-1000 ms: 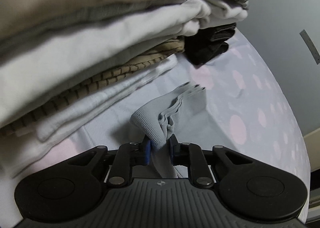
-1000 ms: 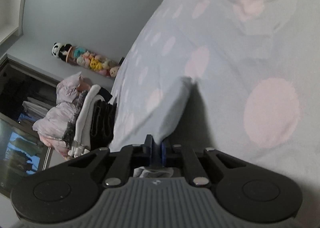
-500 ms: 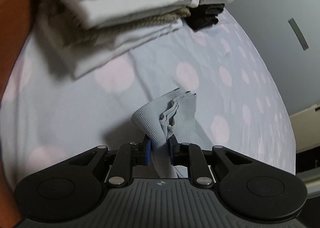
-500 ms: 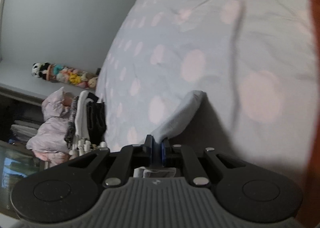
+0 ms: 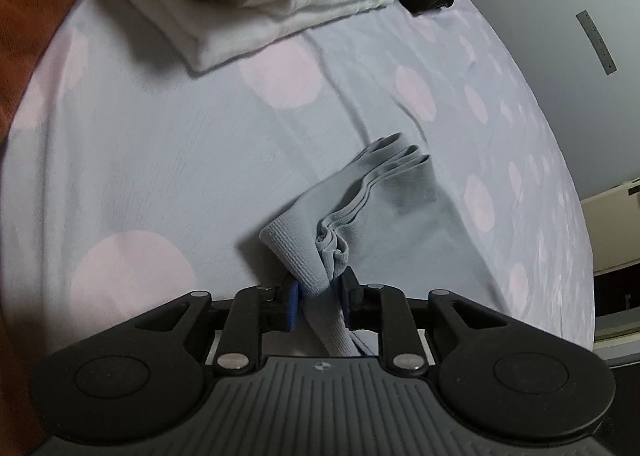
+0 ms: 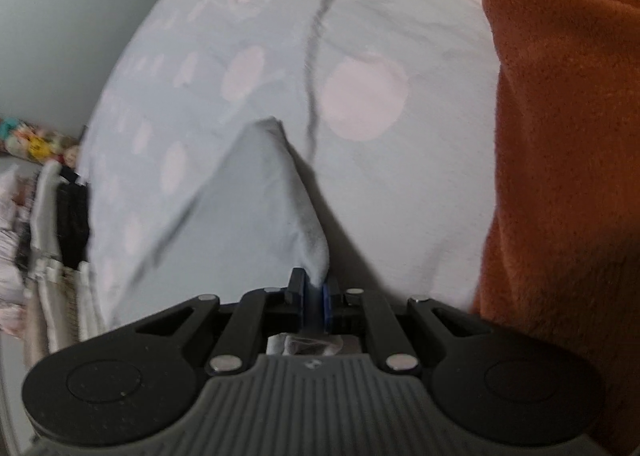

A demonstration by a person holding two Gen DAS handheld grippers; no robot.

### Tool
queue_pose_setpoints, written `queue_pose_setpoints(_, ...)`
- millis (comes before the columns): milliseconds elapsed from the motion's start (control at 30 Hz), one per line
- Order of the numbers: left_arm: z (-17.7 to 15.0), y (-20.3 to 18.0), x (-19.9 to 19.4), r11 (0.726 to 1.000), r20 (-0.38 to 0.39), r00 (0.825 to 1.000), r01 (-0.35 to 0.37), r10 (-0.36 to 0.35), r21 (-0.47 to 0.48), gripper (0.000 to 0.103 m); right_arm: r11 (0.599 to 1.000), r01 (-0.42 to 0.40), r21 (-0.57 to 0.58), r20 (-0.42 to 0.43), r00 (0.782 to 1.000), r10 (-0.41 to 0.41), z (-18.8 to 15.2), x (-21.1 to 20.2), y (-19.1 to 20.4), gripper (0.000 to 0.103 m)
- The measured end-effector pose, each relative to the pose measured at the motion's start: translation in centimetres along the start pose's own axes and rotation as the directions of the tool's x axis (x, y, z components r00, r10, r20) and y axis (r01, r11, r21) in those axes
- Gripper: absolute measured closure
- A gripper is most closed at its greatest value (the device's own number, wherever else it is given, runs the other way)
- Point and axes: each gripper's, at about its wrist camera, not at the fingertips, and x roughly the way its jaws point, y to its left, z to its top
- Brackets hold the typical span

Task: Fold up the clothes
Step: 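Lift the light grey shirt with both grippers and fold it over onto itself, then open both grippers and release the folded shirt on the bed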

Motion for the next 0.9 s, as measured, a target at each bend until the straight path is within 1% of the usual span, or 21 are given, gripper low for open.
queue_pose_setpoints(100,0.1,0.6,0.1,1.0,-0.01,1.0,0.021,-0.021,0.004,0.073,0.994,0.084,-0.07,-0.001,0.996,-0.084,-0.3,0.7,0.9,0.089)
queue_pose_setpoints(167,0.2,0.7,-0.1,1.0,-0.02,0.999,0.026,-0.026,0.016,0.07,0.989,0.116,-0.094,0.001,0.993,-0.116,-0.6,0.8,1.1,0.084)
queue_pose_setpoints(233,0.0,0.6,-0.6,0.999,-0.023,1.0,0.009,-0.008,0.048,0.063,0.984,0.146,-0.104,0.005,0.989,-0.146,-0.5,0.4,1.3,0.077)
queue_pose_setpoints(267,-0.1,0.5,-0.9,0.998,-0.024,1.0,-0.003,0.005,0.067,0.058,0.981,0.16,-0.108,0.008,0.987,-0.16,-0.5,0.1,1.4,0.076)
queue_pose_setpoints(300,-0.3,0.4,-1.1,0.996,-0.03,0.999,-0.017,0.02,0.09,0.057,0.979,0.17,-0.112,0.011,0.985,-0.17,-0.4,-0.2,1.5,0.076)
queue_pose_setpoints(367,-0.9,0.2,-1.6,0.99,-0.043,0.998,-0.042,0.048,0.132,0.057,0.977,0.167,-0.135,0.028,0.986,-0.165,-0.3,-1.1,2.0,0.076)
queue_pose_setpoints(400,-1.2,0.2,-1.9,0.987,-0.048,0.997,-0.052,0.06,0.152,0.057,0.977,0.155,-0.149,0.044,0.988,-0.15,-0.2,-1.7,2.4,0.073)
queue_pose_setpoints(467,-1.8,0.2,-2.7,0.983,-0.049,0.997,-0.047,0.057,0.175,0.057,0.974,0.124,-0.19,0.094,0.99,-0.107,-0.2,-3.1,3.2,0.067)
queue_pose_setpoints(500,-2.0,0.1,-3.0,0.981,-0.045,0.998,-0.043,0.053,0.187,0.057,0.97,0.11,-0.216,0.124,0.989,-0.084,-0.2,-3.8,3.7,0.059)
queue_pose_setpoints(567,-2.4,-0.4,-4.0,0.973,-0.008,0.999,-0.03,0.032,0.227,0.057,0.956,0.103,-0.276,0.192,0.98,-0.05,-0.4,-5.1,4.8,0.057)
queue_pose_setpoints(600,-2.6,-0.7,-4.5,0.968,0.021,1.0,-0.017,0.012,0.251,0.057,0.944,0.119,-0.306,0.234,0.971,-0.046,-0.7,-5.5,5.5,0.056)
queue_pose_setpoints(633,-2.7,-1.1,-5.1,0.962,0.058,0.998,-0.007,-0.01,0.275,0.057,0.934,0.134,-0.33,0.279,0.96,-0.039,-1.0,-5.9,6.0,0.046)
queue_pose_setpoints(667,-2.8,-1.5,-5.6,0.954,0.094,0.995,0.003,-0.033,0.298,0.057,0.924,0.148,-0.352,0.323,0.946,-0.029,-1.4,-6.3,6.5,0.042)
queue_pose_setpoints(700,-3.0,-1.9,-6.1,0.947,0.129,0.99,0.012,-0.056,0.321,0.057,0.913,0.164,-0.373,0.366,0.93,-0.017,-1.7,-6.6,7.0,0.041)
queue_pose_setpoints(733,-3.1,-2.2,-6.5,0.942,0.159,0.984,0.021,-0.079,0.336,0.057,0.908,0.161,-0.387,0.383,0.924,-0.001,-1.9,-6.8,7.3,0.041)
queue_pose_setpoints(800,-3.3,-2.5,-7.1,0.937,0.195,0.975,0.035,-0.109,0.347,0.057,0.903,0.163,-0.398,0.396,0.918,0.009,-2.1,-6.6,7.6,0.041)
queue_pose_setpoints(900,-3.6,-2.7,-7.3,0.936,0.24,0.963,0.031,-0.123,0.352,0.057,0.903,0.16,-0.399,0.404,0.915,0.017,-2.2,-6.2,7.8,0.041)
